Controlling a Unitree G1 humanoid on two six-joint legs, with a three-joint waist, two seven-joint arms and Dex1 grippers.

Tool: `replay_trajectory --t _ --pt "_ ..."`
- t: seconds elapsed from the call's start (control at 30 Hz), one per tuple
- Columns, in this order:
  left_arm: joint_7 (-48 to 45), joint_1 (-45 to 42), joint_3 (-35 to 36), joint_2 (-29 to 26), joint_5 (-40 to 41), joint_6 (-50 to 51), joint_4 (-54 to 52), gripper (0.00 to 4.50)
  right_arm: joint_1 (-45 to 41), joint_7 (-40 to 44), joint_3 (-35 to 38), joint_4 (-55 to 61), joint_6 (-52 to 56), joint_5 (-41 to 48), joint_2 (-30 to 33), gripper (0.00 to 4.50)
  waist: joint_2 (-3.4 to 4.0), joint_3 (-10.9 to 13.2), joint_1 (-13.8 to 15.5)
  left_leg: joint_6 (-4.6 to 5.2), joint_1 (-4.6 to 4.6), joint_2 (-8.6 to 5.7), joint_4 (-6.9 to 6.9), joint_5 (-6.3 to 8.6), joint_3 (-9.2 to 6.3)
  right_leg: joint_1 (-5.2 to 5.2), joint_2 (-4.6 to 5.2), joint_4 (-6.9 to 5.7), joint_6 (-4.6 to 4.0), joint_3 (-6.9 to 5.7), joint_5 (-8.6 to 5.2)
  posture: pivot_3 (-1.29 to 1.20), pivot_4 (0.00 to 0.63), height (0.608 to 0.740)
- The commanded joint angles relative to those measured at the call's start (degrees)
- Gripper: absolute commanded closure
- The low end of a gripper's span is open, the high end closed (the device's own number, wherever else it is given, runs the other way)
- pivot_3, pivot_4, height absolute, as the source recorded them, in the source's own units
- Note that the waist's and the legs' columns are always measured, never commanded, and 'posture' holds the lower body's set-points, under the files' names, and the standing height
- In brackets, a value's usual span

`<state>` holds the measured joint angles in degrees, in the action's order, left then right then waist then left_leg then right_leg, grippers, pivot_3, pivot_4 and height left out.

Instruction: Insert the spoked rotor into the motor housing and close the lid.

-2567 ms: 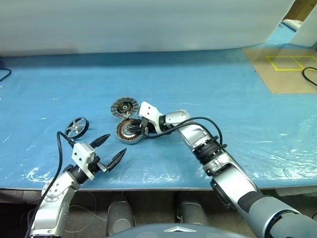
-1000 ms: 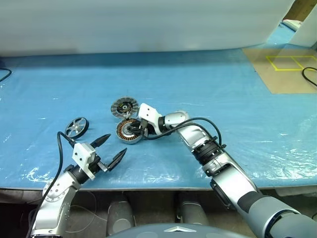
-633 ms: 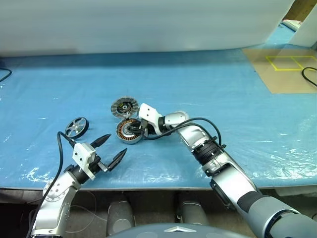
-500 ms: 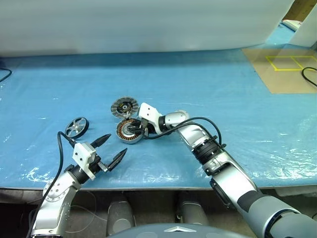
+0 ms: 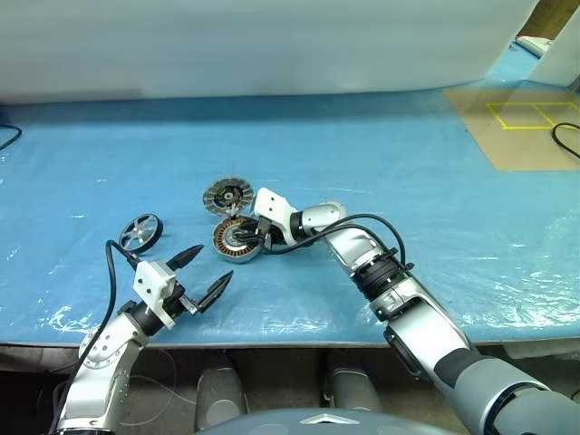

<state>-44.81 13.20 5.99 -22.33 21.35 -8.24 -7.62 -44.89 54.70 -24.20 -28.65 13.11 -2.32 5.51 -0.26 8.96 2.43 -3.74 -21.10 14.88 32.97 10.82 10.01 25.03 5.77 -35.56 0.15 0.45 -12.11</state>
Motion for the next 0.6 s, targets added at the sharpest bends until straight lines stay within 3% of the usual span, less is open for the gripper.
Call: replay_trajectory --t 0.03,0.6 --pt "-0.2 -0.3 0.1 -0.3 0.3 -0.5 -1.2 0.00 -0.8 0.0 0.5 0.4 -0.5 0.0 -0.1 3.84 0.00 0.0 0.0 0.00 0.00 0.00 0.00 0.00 0.00 0.00 0.00 0.00 0.00 0.00 0.00 0.00 0.150 0.740" --pt "-0.1 -0.4 0.1 -0.3 0.2 -0.6 -1.0 0.00 -0.3 0.9 0.3 1.1 -0.2 0.2 0.1 3.84 0.00 0.0 0.0 0.01 0.00 0.00 0.00 0.01 0.00 0.00 0.00 0.00 0.00 0.00 0.00 0.00 0.150 0.740"
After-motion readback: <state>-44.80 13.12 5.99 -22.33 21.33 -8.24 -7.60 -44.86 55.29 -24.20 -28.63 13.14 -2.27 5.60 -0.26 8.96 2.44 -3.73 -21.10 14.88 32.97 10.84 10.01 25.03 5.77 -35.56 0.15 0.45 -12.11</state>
